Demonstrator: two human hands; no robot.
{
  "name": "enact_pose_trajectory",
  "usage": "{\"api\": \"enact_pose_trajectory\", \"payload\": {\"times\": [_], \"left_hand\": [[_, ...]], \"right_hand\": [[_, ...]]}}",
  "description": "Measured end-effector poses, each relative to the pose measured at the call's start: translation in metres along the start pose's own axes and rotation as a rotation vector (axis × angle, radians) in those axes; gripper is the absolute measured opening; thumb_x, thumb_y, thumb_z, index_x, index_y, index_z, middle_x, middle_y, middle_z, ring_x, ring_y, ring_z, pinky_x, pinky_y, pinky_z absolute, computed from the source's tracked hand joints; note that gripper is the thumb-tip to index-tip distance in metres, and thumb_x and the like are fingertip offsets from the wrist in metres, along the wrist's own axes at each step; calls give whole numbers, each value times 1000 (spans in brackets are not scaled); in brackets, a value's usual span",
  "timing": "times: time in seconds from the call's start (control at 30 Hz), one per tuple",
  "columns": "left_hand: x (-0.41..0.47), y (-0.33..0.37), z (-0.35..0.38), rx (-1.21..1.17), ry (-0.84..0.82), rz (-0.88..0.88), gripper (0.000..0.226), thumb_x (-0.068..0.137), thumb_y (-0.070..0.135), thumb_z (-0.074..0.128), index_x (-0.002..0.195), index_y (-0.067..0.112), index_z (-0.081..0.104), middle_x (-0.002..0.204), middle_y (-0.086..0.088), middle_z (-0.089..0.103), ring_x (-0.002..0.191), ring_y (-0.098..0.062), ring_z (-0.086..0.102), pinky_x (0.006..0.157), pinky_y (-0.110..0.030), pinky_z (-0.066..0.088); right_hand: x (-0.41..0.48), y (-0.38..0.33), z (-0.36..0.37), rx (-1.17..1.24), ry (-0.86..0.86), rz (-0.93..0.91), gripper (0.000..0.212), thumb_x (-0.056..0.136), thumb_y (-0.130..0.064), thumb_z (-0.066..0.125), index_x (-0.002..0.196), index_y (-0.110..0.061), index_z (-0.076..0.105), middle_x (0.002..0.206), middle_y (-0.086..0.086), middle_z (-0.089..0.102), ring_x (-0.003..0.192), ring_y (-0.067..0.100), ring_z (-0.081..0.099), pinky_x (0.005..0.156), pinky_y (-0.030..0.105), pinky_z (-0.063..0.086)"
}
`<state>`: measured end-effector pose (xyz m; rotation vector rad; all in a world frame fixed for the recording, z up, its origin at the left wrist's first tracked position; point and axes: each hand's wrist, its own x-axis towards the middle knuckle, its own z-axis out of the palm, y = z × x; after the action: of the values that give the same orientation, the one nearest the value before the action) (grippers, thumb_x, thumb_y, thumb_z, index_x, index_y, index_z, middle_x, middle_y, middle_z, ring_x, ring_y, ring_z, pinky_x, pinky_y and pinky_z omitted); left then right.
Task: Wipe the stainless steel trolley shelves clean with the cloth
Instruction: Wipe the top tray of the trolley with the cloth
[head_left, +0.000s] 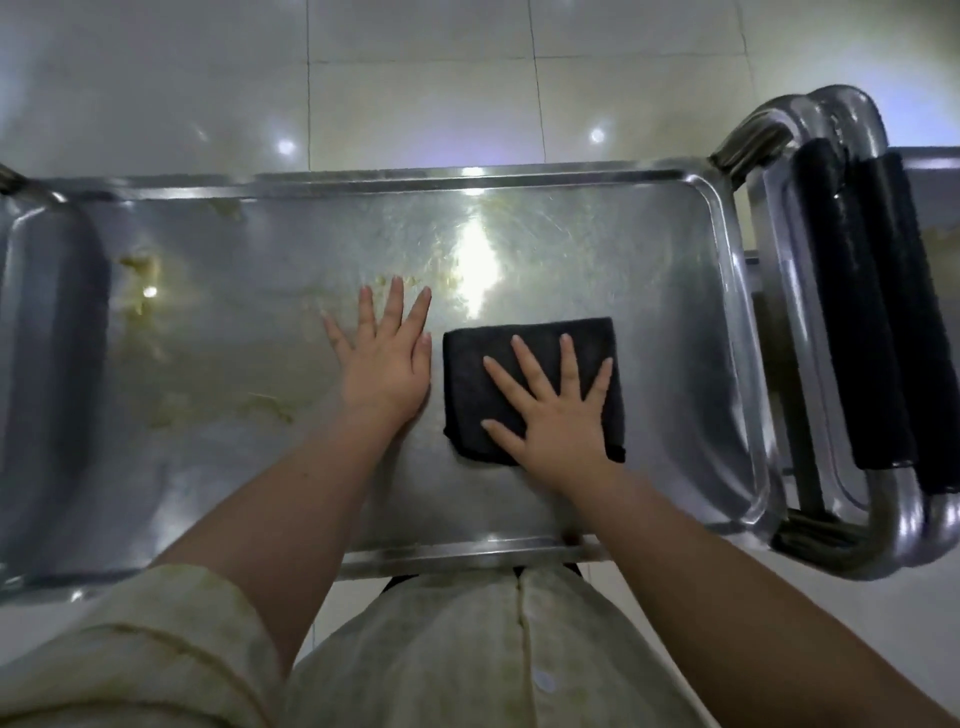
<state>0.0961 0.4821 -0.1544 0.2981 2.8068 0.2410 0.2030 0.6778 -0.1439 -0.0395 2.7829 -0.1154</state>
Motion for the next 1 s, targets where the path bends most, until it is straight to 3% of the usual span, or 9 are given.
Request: {"api": "enact_pose_trajectory", "payload": {"times": [0.1,0.4,0.57,0.7,0.83,0.93,1.0], "left_hand": [[2,2,1,0,12,-15,54,104,42,20,155,42,2,164,9,-6,151,-26,-12,112,-68,-8],[7,0,5,19,52,-12,55,101,43,14,155,42,3,165,8,-3,151,-28,-9,112,-68,-9],[6,2,4,48,18,-22,54,101,44,9,154,43,-4,164,8,-8,150,-28,-13,111,-69,-10],[7,5,1,58,-2,-41,55,102,43,11,153,42,-8,164,8,-13,150,-28,-17,111,-68,-11],[7,3,-1,44,9,-26,54,103,43,13,153,41,-8,163,7,-14,149,-29,-18,111,-68,-12],[9,3,-1,42,11,-27,54,103,43,13,153,41,-9,163,7,-15,149,-29,-17,112,-68,-11],[10,3,-2,34,18,-29,55,103,43,15,153,42,-7,163,8,-13,150,-28,-16,112,-68,-11]], "right_hand": [[53,11,-21,-14,-4,51,72,80,-79,0,145,-54,-20,160,-16,-22,144,37,-27,106,72,-13],[177,26,-65,21,-7,60,71,87,-80,13,148,-54,-11,162,-16,-17,146,35,-24,106,73,-14],[120,29,-45,10,14,12,73,86,-79,7,151,-51,-8,163,-12,-12,147,39,-19,107,75,-7],[18,18,-7,37,18,-58,73,89,-75,18,154,-45,9,165,-6,5,148,44,-5,106,78,0],[-57,6,19,19,-24,-171,73,90,-74,26,154,-43,12,164,-1,12,146,49,5,103,80,10],[-32,9,9,27,-1,-134,72,89,-75,23,153,-47,8,165,0,8,146,48,-2,105,79,5],[21,15,-9,38,34,-20,71,88,-77,18,151,-51,-3,165,-4,-6,146,45,-14,107,75,-6]]}}
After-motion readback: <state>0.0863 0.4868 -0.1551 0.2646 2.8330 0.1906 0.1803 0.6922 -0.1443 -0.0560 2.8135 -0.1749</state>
